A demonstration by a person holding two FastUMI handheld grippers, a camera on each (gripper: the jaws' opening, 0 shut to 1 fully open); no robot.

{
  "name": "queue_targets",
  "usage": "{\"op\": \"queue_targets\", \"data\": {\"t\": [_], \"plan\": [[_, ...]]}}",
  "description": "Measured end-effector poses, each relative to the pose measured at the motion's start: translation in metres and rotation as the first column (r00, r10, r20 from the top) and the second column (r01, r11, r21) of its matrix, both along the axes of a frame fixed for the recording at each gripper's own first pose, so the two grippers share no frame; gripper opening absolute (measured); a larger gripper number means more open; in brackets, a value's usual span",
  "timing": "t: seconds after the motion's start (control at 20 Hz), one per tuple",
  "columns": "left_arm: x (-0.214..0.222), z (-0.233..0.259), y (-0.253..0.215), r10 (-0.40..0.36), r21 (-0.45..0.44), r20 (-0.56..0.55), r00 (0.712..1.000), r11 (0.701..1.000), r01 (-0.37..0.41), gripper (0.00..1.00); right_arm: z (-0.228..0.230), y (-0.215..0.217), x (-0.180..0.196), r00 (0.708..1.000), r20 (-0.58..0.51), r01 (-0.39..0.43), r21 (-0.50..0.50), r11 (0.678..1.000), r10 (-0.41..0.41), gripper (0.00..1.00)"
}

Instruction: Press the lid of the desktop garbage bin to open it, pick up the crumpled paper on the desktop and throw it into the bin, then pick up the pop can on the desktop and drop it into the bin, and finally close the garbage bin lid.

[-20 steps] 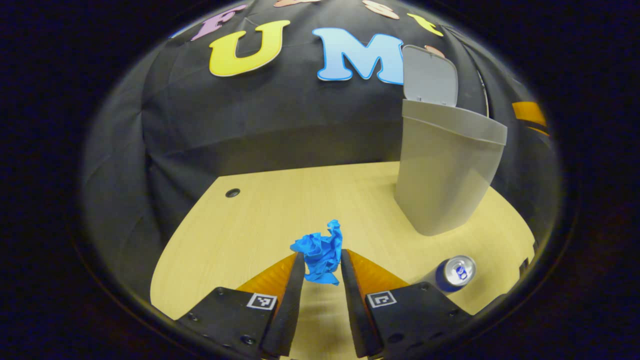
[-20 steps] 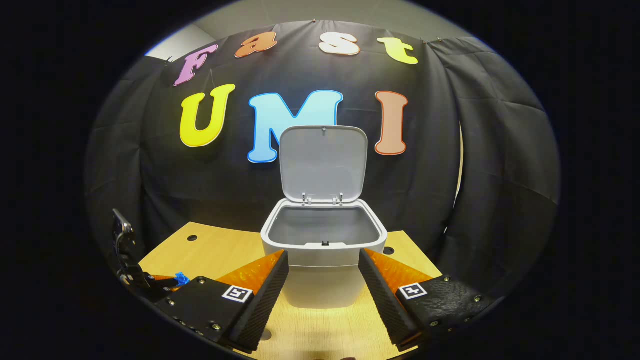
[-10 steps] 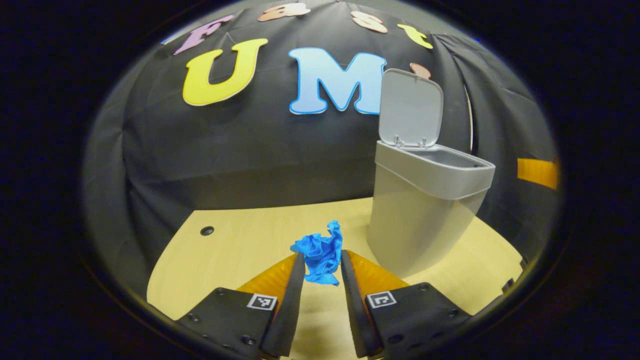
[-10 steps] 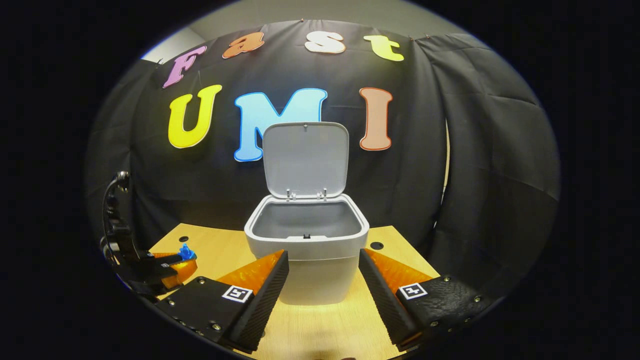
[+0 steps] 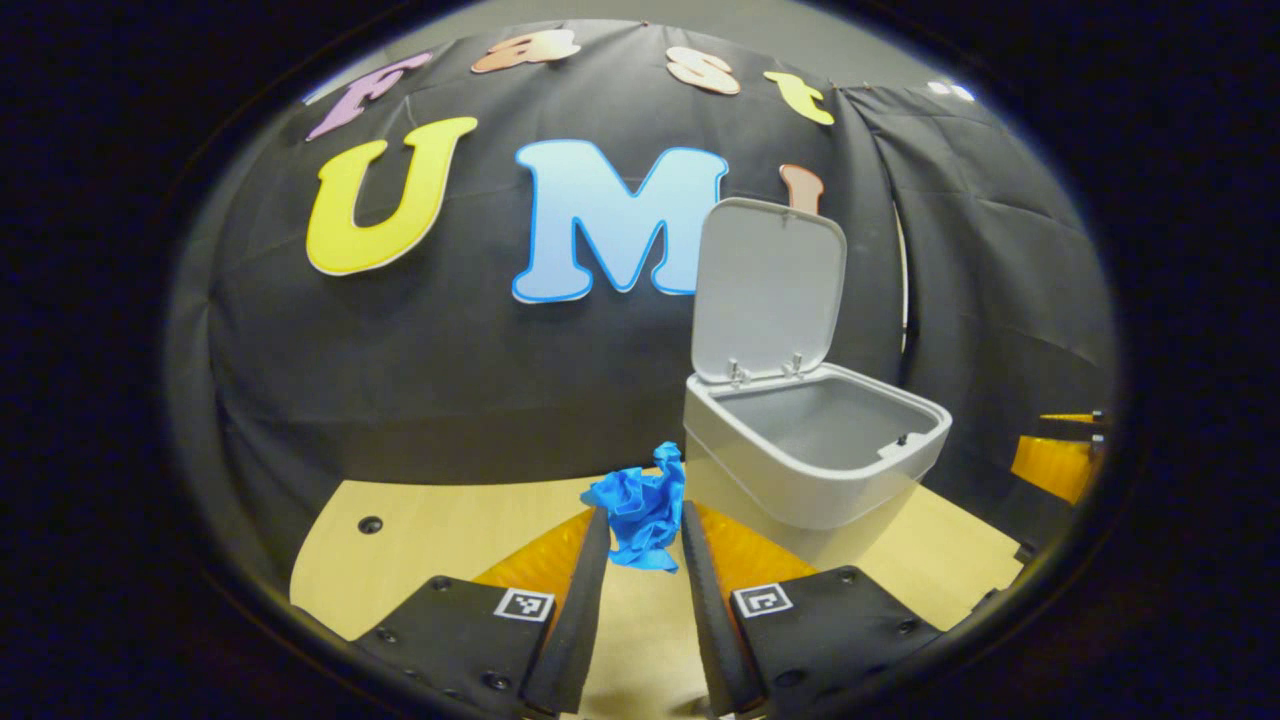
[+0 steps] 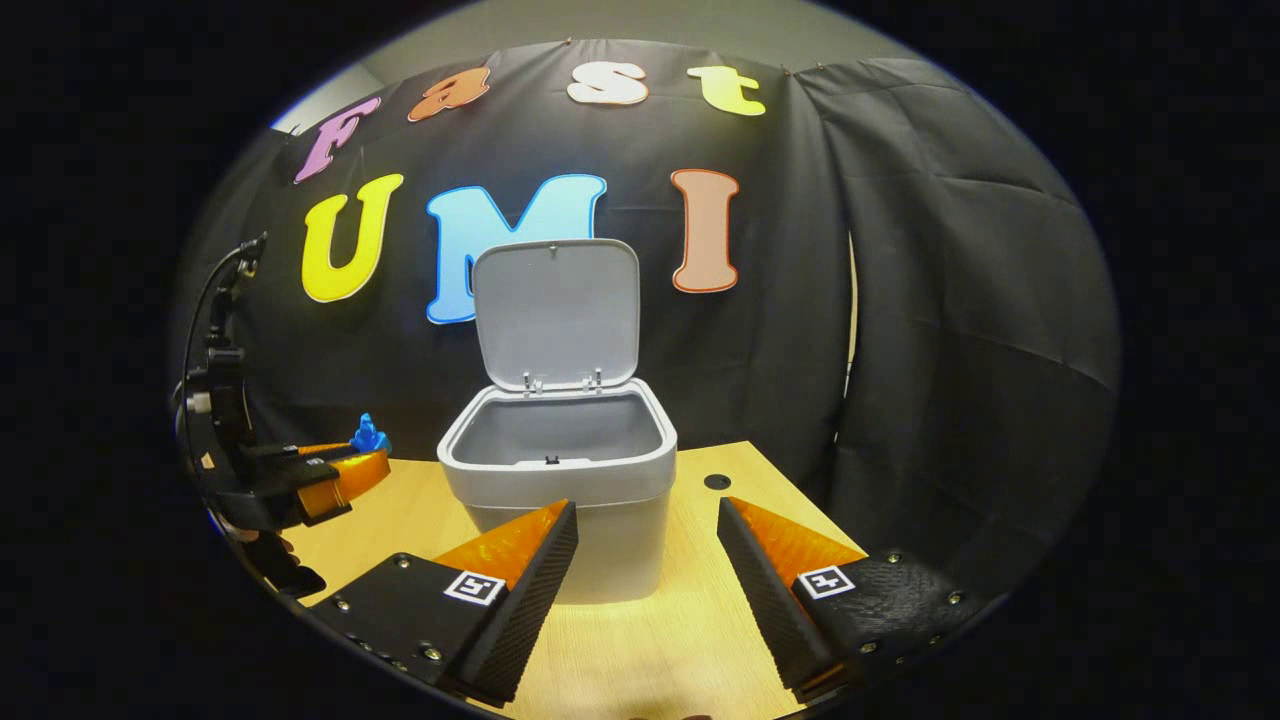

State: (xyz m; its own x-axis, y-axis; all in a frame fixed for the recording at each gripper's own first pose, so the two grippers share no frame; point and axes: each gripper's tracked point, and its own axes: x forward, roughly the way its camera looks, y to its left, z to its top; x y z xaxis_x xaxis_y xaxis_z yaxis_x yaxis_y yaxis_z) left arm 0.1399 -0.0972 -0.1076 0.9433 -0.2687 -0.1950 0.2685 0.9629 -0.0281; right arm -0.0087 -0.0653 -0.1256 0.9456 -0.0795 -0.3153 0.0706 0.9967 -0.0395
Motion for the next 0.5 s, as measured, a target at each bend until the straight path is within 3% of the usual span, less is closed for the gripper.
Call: {"op": "queue_targets", "data": {"t": [0.5], "plan": [[0.019,0.047,-0.082,-0.127,-0.018,0.078,0.989,0.992,0.128,0.51,-0.005,-0.039,-0.022,0.994,-0.009,0.108,0.009,0.994,-0.108,0.91]]}}
